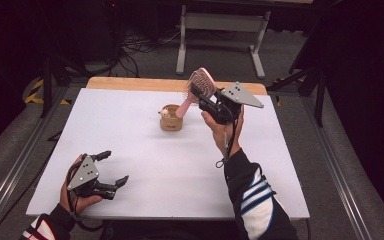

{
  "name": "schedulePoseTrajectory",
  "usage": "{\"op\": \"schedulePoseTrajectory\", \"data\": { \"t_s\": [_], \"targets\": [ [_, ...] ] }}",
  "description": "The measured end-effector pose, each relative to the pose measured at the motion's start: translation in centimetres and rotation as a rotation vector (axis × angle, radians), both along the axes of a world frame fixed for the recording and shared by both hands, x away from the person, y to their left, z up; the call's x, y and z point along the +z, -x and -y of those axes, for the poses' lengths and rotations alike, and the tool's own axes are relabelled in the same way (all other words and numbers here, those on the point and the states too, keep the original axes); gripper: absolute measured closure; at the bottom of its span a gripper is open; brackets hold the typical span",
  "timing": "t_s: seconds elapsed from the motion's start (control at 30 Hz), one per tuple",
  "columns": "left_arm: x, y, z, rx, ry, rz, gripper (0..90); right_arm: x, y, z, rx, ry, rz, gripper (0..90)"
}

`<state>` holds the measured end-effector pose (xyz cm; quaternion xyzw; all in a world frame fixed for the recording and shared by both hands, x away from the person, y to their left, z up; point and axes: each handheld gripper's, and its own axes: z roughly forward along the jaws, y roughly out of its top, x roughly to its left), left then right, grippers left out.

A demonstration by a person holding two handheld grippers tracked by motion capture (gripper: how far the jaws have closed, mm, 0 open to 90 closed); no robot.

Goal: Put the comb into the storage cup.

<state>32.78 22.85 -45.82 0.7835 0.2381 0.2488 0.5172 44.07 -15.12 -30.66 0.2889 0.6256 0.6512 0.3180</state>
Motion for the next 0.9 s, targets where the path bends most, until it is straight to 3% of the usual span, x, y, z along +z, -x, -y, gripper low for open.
{"op": "schedulePoseTrajectory", "data": {
  "t_s": [0.9],
  "targets": [
    [0.1,0.1,0.0,-0.011,-0.001,-0.001,4.7,-0.6,-2.5,-1.9,-0.042,0.016,-0.011,63.4]
  ]
}}
